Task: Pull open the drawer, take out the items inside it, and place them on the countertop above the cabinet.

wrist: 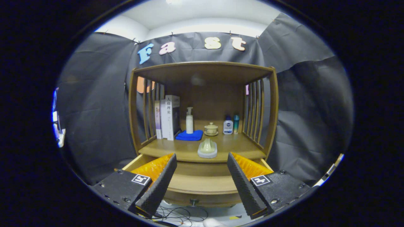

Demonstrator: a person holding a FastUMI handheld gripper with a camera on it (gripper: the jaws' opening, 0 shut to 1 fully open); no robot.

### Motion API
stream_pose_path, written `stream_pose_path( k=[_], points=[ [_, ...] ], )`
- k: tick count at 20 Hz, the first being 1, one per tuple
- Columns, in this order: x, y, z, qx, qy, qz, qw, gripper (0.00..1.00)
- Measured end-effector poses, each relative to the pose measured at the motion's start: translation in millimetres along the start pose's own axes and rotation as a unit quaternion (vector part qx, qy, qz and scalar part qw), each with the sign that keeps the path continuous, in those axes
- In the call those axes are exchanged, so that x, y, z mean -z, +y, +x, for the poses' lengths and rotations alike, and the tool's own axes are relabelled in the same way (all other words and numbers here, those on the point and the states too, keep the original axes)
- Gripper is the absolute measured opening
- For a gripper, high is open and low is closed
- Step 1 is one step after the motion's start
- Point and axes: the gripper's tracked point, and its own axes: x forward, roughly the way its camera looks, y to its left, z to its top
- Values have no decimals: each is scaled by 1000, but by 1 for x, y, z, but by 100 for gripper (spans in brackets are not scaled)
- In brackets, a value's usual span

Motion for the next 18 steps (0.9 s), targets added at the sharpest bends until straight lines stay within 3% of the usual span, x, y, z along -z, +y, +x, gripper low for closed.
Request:
stream_pose_path(
  k=[2,8,18],
  points=[
    [21,-5,-10,17,-9,-1,1000,100],
    [93,2,-15,14,29,-2,999,100],
    [169,27,28,6,85,9,996,100]
  ],
)
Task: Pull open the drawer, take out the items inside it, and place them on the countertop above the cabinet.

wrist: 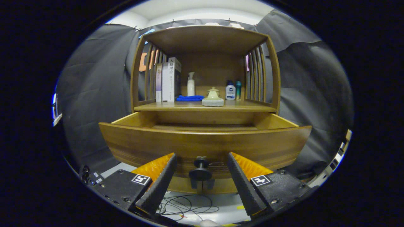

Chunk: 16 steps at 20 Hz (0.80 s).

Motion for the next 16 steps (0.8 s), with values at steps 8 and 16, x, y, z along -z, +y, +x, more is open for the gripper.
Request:
stream_pose_path(
  k=[8,16],
  points=[
    [10,-6,20,24,-13,1,1000,100],
    [6,-1,23,27,-16,7,999,100]
  ],
)
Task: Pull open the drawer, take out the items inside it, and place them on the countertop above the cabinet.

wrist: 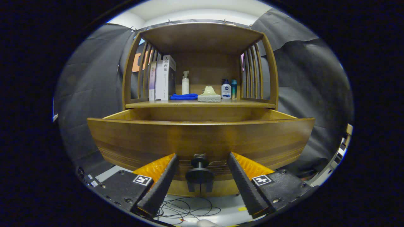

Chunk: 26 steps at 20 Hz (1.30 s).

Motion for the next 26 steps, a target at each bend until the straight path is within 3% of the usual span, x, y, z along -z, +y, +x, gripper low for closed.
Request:
stream_pose_path(
  k=[26],
  points=[
    [-31,6,114,0,-11,-4,1000,100]
  ],
)
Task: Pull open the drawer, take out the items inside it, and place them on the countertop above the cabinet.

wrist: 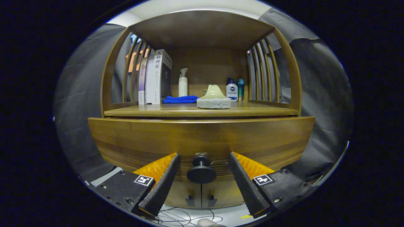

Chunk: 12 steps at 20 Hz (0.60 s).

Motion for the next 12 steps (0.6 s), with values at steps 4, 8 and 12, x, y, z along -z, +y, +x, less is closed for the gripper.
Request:
stream_pose_path(
  k=[4,8,12],
  points=[
    [-3,0,15,1,-1,-8,1000,100],
    [-5,0,28,0,-2,-4,1000,100],
    [-6,1,38,-4,6,2,1000,100]
  ],
)
